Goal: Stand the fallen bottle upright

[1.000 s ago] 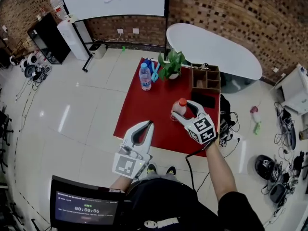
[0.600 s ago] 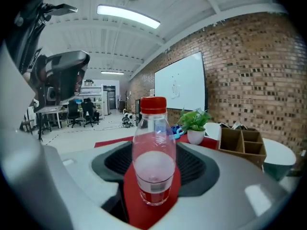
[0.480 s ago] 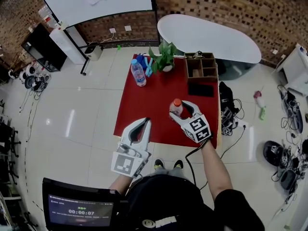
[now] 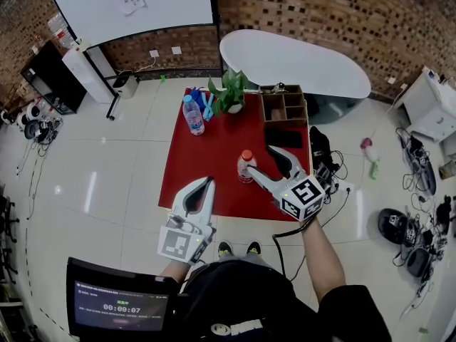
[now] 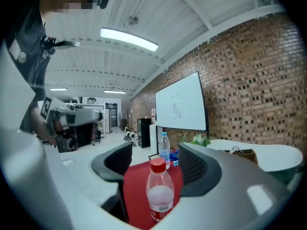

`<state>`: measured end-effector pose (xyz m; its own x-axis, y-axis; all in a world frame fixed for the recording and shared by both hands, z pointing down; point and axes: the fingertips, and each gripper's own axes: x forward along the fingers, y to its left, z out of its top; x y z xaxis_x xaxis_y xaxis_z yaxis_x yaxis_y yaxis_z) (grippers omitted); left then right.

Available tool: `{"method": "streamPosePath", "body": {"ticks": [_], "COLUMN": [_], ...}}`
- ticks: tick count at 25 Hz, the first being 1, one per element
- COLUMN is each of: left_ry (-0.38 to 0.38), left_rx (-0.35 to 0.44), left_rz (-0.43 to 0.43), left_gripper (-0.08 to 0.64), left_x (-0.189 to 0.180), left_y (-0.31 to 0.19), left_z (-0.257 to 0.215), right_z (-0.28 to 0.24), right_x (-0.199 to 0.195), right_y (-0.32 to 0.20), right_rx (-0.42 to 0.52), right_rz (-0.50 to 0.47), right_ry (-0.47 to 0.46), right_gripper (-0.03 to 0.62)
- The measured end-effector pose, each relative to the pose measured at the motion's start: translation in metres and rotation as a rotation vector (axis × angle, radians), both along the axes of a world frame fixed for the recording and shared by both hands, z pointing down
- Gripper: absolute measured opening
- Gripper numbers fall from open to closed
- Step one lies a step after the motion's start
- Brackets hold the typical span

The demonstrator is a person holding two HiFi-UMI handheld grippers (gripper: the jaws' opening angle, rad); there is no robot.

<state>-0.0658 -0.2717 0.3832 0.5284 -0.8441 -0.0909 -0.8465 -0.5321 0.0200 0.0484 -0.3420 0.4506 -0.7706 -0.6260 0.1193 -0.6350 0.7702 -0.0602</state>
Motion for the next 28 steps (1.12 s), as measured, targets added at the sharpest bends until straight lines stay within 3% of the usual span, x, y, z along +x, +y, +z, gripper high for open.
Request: {"method": "streamPosePath", "body": {"ticks": [4, 5, 6, 7, 11, 17, 28], "left_ry": [0.01, 0.007, 0.002, -0.003, -0.012, -0.021, 0.01], "left_rx": [-0.004, -0.012, -0.023, -0.036, -0.069, -0.082, -0.07], "left_rz": [0.029, 0.035, 0.039, 0.044, 0.066, 0.086, 0.102], "left_gripper": [0.003, 0.003, 0.003, 0.003, 0.003, 0.003, 0.003], "left_x": [0.007, 0.01, 0.013, 0.016, 0.03, 0.045, 0.018], "left_y": [0.002, 0.003, 0.004, 0.004, 0.008, 0.008, 0.031], "left_z": [0.0, 0.003, 0.006, 0.011, 0.021, 0.026, 0.023], "right_z": [-0.03, -0.03, -0.025, -0.017, 0.013, 0.012, -0.009], "right_x": [0.01, 0.014, 0.018, 0.02, 0.01, 0.012, -0.023], "right_y": [0.035, 0.044, 0.052, 0.061, 0.087, 0.094, 0.116], "right_rx": [0.025, 0.02, 0.006, -0.016, -0.069, -0.056, -0.016], "right_rz": [-0.006, 0.027, 0.071, 0.108, 0.124, 0.132, 0.127], "right_ry": [-0.076, -0.091, -0.102, -0.1, -0.048, -0.029, -0.011], "right_gripper": [0.291, 0.251, 0.017, 0.002, 0.002, 0.002, 0.003]}}
